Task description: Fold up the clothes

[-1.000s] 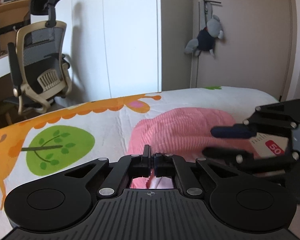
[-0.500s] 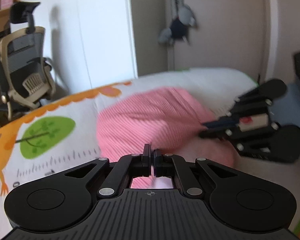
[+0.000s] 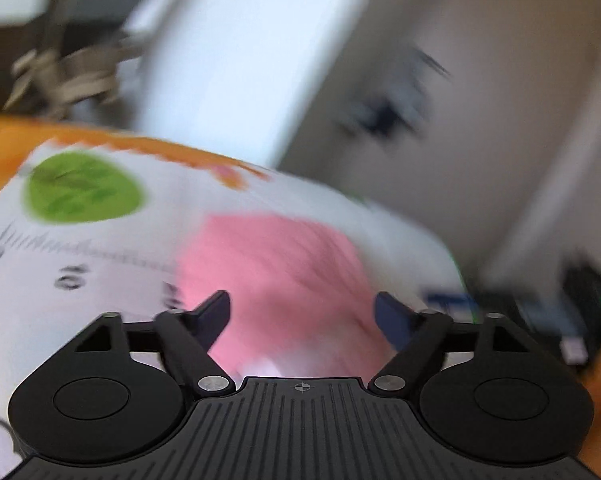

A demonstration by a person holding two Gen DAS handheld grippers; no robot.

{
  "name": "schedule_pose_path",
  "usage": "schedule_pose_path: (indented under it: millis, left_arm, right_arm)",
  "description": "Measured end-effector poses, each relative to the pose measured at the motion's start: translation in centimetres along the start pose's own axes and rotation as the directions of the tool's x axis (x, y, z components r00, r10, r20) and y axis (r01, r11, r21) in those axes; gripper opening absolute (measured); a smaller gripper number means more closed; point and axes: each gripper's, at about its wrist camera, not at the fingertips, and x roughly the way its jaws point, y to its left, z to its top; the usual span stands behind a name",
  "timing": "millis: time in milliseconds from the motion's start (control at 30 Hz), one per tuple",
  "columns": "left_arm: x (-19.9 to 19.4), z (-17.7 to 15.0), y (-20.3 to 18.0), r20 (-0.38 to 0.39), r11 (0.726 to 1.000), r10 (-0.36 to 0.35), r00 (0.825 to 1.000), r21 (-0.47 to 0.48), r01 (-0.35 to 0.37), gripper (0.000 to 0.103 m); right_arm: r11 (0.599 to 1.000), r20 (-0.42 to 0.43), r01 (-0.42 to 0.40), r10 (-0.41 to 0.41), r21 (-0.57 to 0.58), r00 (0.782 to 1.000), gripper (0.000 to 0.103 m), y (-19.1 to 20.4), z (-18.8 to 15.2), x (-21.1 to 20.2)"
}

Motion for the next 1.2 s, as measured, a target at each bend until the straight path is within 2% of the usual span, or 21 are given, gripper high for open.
schedule_pose_path:
  millis: [67,133,167,233,333,433,533,633,733,800,833,933,1000,1033,1100,1133,1200]
  left_arm:
    - [1.4,-0.1,1.6,-0.026,0.994,0.053,0.998,-0.098,-0.055,0.086]
    - [3.0,-1.2,2.0,-0.090,0.988,0.048,0.995,-0.141,-0.061,0.090]
    - [3.7,-1.7,1.9,-0.116,0.989,0.041,0.992,-0.139,-0.057,0.094]
    - [4.7,-2.6,1.1,-0.156,0.992,0.059,0.986,-0.098,-0.075,0.094]
    - [5.0,-3.5,0.9,-0.158,0.993,0.072,0.985,-0.082,-0.086,0.098]
    - [4.8,-3.9,0.6,-0.141,0.994,0.074,0.987,-0.068,-0.084,0.100]
    - [5.0,-4.5,-0.1,-0.118,0.993,0.105,0.987,-0.039,-0.111,0.103]
    - [4.9,-4.7,-0.3,-0.093,0.991,0.120,0.988,-0.044,-0.124,0.103]
    - [4.5,-4.7,0.5,-0.073,0.992,0.088,0.993,-0.089,-0.094,0.103]
    - [4.2,-4.7,1.0,-0.069,0.991,0.062,0.996,-0.114,-0.069,0.103]
    - [4.1,-4.7,1.2,-0.078,0.992,0.048,0.996,-0.111,-0.056,0.103]
    - [4.2,-4.5,0.6,-0.147,0.999,0.034,0.989,0.008,-0.033,0.103]
    - [3.9,-4.4,0.3,-0.189,0.999,0.025,0.982,0.038,-0.018,0.103]
    - [3.6,-4.2,0.5,-0.195,1.000,-0.002,0.981,0.002,0.002,0.103]
    - [2.9,-3.7,1.5,-0.152,0.994,-0.066,0.986,-0.100,0.051,0.103]
    - [2.7,-3.3,2.1,-0.120,0.989,-0.068,0.990,-0.141,0.051,0.103]
    - [3.5,-2.4,2.7,-0.095,0.987,-0.012,0.995,-0.163,-0.004,0.103]
  right_arm:
    - [1.000,0.014,-0.001,0.001,0.010,1.000,0.051,0.0,0.5,1.0]
    - [1.000,0.024,0.010,-0.009,-0.012,1.000,0.052,0.3,0.9,2.2]
    - [0.999,0.007,0.009,-0.009,-0.031,1.000,0.056,0.5,0.9,3.1]
    - [0.997,-0.072,0.014,-0.020,-0.080,0.997,0.059,0.9,0.2,5.1]
    - [0.983,-0.169,0.140,-0.159,-0.119,0.973,0.060,-0.5,-1.4,6.9]
    - [0.979,-0.170,0.194,-0.203,-0.069,0.964,0.060,-2.2,-1.5,5.5]
    - [0.984,-0.112,0.173,-0.177,-0.039,0.978,0.061,-2.6,-0.3,3.3]
    - [0.995,-0.032,0.095,-0.095,0.005,0.995,0.061,-2.2,1.3,1.8]
    - [0.999,0.038,0.028,-0.029,0.028,0.999,0.061,-1.2,2.8,2.4]
    - [1.000,0.049,0.001,-0.002,0.024,0.999,0.062,-0.3,3.4,3.7]
    - [1.000,0.035,-0.007,0.006,0.020,0.999,0.062,0.0,3.4,4.7]
    - [1.000,-0.068,0.000,0.001,0.005,0.998,0.063,0.2,2.5,7.8]
    - [0.999,-0.165,0.040,-0.040,0.001,0.986,0.073,-0.2,1.0,9.5]
    - [0.999,-0.175,0.045,-0.041,0.019,0.984,0.076,-0.8,0.4,9.4]
    - [0.998,-0.194,0.055,-0.046,0.041,0.980,0.081,-1.7,-0.1,8.6]
    - [0.997,-0.207,0.064,-0.054,0.039,0.977,0.081,-1.9,-0.4,8.3]
    - [0.996,-0.232,0.081,-0.073,0.023,0.970,0.082,-2.0,-0.9,7.7]
